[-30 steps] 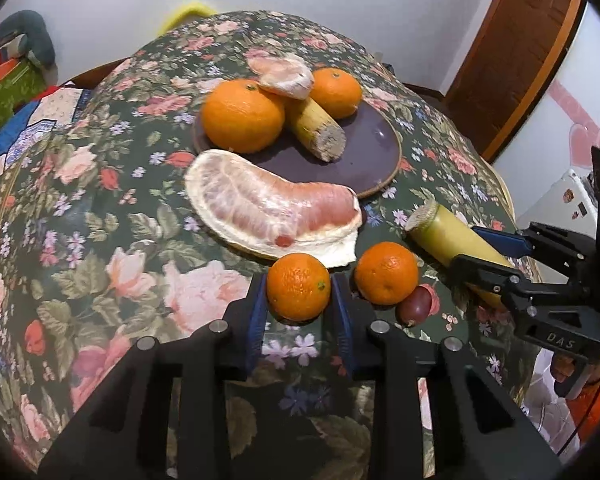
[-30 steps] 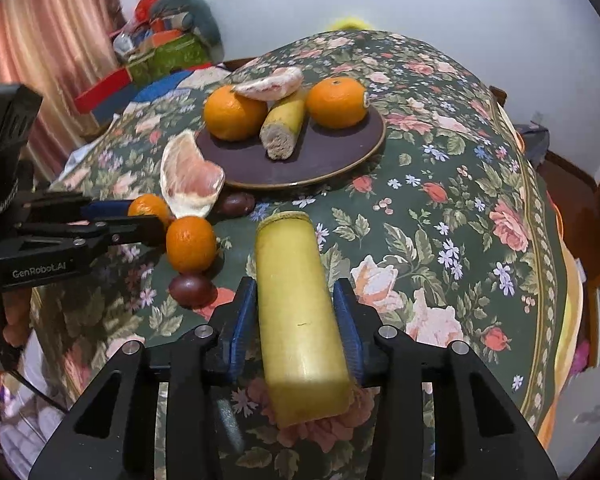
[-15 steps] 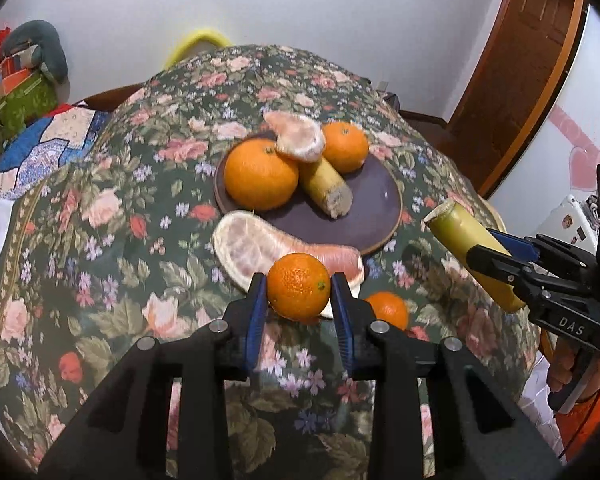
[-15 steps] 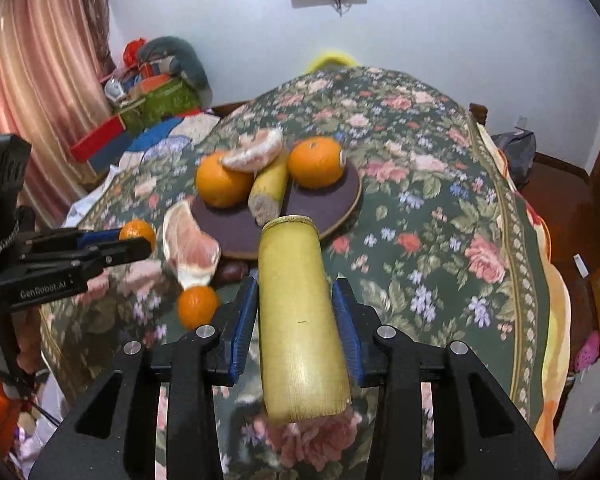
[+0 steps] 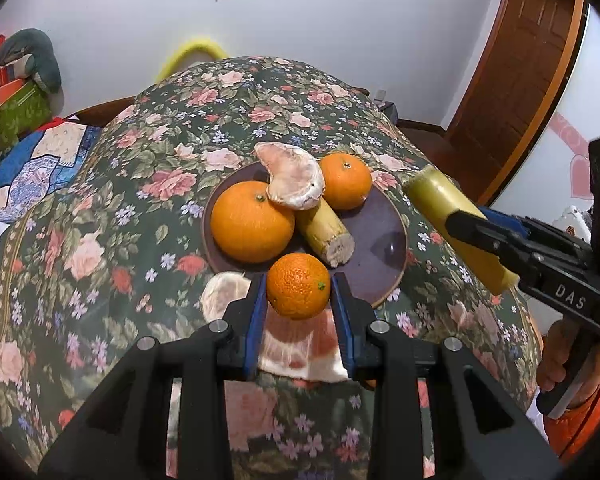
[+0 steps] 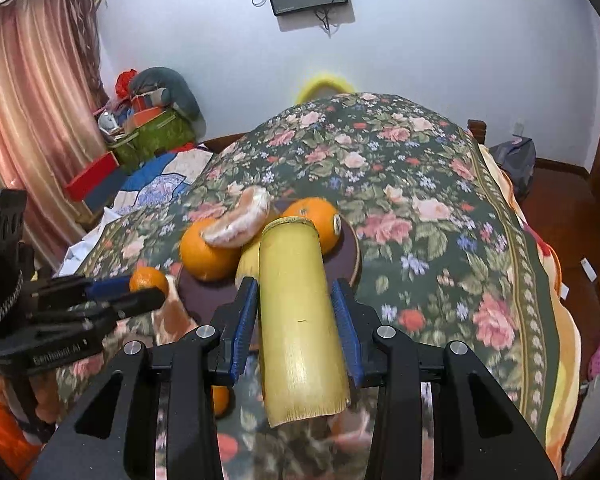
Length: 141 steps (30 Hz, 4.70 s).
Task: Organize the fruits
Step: 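Carry the corn cob over the plate with the right tool while the left tool carries the mandarin, then lower and release the corn cob on the plate with the right tool while the left tool releases the mandarin, then grasp a mandarin on the cloth with the right tool while the left tool moves to the pomelo segment, then grasp and lift the pomelo segment with the left tool while the right tool holds the mandarin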
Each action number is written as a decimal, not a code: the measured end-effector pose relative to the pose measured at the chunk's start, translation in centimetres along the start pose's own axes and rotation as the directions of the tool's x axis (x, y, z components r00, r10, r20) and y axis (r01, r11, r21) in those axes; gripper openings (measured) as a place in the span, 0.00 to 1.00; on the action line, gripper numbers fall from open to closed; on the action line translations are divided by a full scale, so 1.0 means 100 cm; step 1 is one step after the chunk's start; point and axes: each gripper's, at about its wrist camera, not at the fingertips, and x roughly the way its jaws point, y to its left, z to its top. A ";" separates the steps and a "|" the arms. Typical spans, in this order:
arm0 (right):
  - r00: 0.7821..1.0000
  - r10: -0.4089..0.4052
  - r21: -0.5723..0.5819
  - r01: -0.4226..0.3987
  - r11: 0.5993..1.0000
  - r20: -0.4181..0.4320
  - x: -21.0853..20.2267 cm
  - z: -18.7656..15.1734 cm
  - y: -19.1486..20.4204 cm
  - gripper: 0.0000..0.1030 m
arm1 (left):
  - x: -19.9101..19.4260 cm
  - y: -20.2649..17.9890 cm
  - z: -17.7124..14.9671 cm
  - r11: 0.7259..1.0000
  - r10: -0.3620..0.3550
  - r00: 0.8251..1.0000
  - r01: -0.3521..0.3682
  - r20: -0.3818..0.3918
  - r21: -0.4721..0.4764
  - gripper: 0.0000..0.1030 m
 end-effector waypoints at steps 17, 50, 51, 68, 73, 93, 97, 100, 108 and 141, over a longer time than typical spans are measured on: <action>0.999 0.005 -0.061 -0.008 0.998 -0.046 0.066 0.024 0.009 0.34 | 0.049 -0.002 0.015 1.000 -0.001 0.999 0.002 -0.034 0.027 0.31; 0.998 -0.026 -0.118 0.018 0.993 -0.061 0.021 0.011 0.026 0.38 | -0.007 -0.004 0.007 1.000 0.028 1.000 -0.028 0.012 0.013 0.44; 0.998 -0.026 -0.123 0.018 0.992 -0.062 0.019 0.009 0.028 0.38 | -0.010 -0.003 0.005 0.999 0.033 0.999 -0.033 0.014 0.012 0.44; 0.983 -0.002 -0.140 -0.024 0.990 -0.183 0.023 -0.052 0.054 0.44 | -0.030 0.014 -0.038 0.997 0.078 0.996 -0.079 -0.040 -0.007 0.56; 0.976 0.004 -0.139 -0.035 0.990 -0.217 0.033 -0.059 0.058 0.44 | -0.025 0.019 -0.047 0.997 0.071 0.995 -0.073 -0.068 -0.018 0.64; 0.988 0.015 -0.069 -0.026 0.997 -0.155 0.010 -0.054 0.030 0.34 | 0.014 -0.011 -0.049 0.995 0.097 0.986 -0.094 -0.136 0.026 0.89; 0.987 0.002 -0.047 -0.009 0.999 -0.158 0.007 -0.057 0.019 0.34 | 0.026 -0.015 -0.046 0.992 0.125 0.983 -0.123 -0.135 0.022 0.89; 0.987 -0.005 -0.037 -0.001 0.999 -0.161 0.005 -0.059 0.014 0.34 | 0.030 -0.013 -0.041 0.990 0.138 0.982 -0.141 -0.131 -0.012 0.89; 0.988 -0.001 -0.025 -0.003 1.000 -0.155 0.000 -0.060 0.012 0.34 | 0.022 0.002 -0.048 0.978 0.208 0.971 -0.209 -0.115 0.004 0.88; 0.986 -0.005 -0.018 0.002 1.000 -0.168 0.001 -0.065 0.008 0.34 | 0.016 0.015 -0.046 0.963 0.267 0.959 -0.269 -0.099 -0.009 0.91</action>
